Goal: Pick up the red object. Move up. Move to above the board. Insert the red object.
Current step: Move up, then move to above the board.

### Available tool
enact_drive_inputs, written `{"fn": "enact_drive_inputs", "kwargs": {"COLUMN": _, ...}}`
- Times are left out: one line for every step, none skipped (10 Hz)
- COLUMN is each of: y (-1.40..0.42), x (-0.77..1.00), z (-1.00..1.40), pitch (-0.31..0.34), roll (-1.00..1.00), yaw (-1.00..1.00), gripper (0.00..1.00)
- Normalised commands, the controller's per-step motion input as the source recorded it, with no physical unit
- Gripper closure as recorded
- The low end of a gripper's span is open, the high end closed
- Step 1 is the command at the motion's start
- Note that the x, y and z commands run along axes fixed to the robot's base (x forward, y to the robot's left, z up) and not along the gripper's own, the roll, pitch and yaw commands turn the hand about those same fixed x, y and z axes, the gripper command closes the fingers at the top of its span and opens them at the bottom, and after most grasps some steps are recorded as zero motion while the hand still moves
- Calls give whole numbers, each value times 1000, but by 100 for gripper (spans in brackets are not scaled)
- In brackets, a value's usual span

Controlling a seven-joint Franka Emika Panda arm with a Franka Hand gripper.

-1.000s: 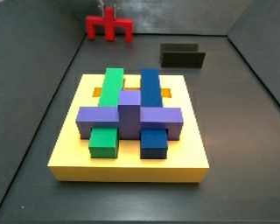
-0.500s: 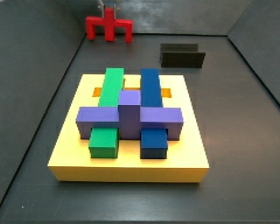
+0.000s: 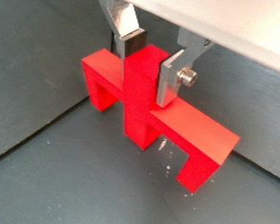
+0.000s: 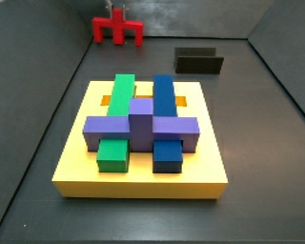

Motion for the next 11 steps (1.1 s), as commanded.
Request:
{"fn": "enact_drive_inputs", "kwargs": {"y": 0, "x": 0, "z": 833, "pitch": 0, "roll": 0, "yaw": 0, "gripper": 100}}
{"fn": "enact_drive_inputs", "kwargs": {"y": 63, "x": 5, "z": 815, "pitch": 10, "roll": 13, "yaw": 27, "gripper": 100}}
{"fn": "enact_drive_inputs", "kwargs": {"y": 52, "x": -27, "z": 551, "pitch": 72, "roll": 39, "yaw": 35, "gripper": 100}}
{"fn": "enact_drive_inputs", "kwargs": {"y": 12, "x": 20, "z": 204, "pitch": 77, "roll": 78, "yaw": 16, "gripper": 100}}
{"fn": "enact_drive_inputs", "kwargs": {"y": 0, "x": 0, "z": 1400, "pitch": 0, "roll": 0, "yaw": 0, "gripper": 100}}
{"fn": "enact_drive_inputs", "kwargs": {"y": -6, "x": -23, "z": 1400, "pitch": 3, "roll": -60, "yaw": -4, "gripper": 100}}
{"fn": "enact_drive_inputs", "kwargs": {"y": -14, "x": -71, "z": 1400, "pitch": 9, "roll": -13, "yaw": -2, "gripper": 100}}
{"fn": "enact_drive_inputs", "kwargs": {"y": -19, "x": -44, "z": 1400, "pitch": 0, "roll": 19, "yaw": 2, "gripper": 100}}
{"fn": "enact_drive_inputs", "kwargs": {"y": 3, "x": 14, "z": 918, "pitch": 62, "roll": -9, "yaw": 3, "gripper": 100}}
{"fn": "enact_drive_inputs", "kwargs": {"y": 2, "x": 6, "z": 597, "pitch": 85, "roll": 2, "yaw": -4, "gripper": 100}}
{"fn": "enact_drive_inputs", "kwargs": {"y": -5, "x": 16, "z": 316, "pitch": 67, "roll": 16, "yaw": 3, "gripper": 100}}
